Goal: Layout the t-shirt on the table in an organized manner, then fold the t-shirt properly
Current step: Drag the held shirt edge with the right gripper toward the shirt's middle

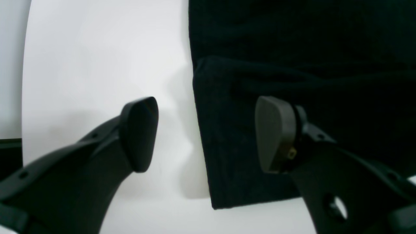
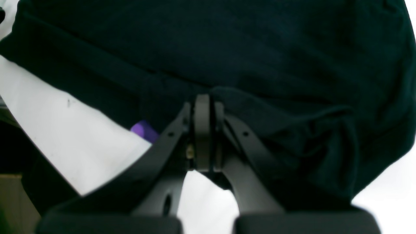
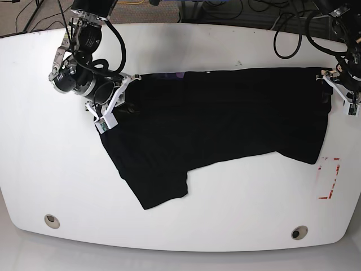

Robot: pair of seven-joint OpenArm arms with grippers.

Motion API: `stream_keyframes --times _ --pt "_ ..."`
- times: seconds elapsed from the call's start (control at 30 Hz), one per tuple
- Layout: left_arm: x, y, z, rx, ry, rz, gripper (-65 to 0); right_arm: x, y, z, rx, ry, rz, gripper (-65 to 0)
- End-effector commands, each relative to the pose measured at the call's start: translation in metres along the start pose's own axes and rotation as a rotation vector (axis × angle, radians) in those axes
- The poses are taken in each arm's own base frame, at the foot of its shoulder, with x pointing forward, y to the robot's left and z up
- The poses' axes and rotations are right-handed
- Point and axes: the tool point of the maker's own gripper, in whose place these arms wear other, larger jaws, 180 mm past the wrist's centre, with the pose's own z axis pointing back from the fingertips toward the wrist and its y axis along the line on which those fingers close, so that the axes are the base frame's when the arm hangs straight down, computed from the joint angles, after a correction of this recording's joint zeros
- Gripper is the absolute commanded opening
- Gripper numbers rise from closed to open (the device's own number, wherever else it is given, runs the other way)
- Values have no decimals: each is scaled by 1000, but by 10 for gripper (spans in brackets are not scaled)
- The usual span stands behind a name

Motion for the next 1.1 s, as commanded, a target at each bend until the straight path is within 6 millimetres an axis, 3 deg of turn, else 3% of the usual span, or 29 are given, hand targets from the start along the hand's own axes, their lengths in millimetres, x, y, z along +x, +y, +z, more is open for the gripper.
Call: stream_keyframes --times 0.0,0.63,0.9,1.07 --pt "11 7 5 16 -35 -16 -210 21 -3 0 8 -63 12 -650" --pt "10 6 5 12 -33 -15 -210 85 -31 -30 59 -197 -43 -647" --pt "10 6 5 12 -33 -15 -210 106 -36 -40 87 -250 -75 -531" --pt "10 5 4 12 -33 -13 -210 121 -36 -38 89 -286 -63 -412"
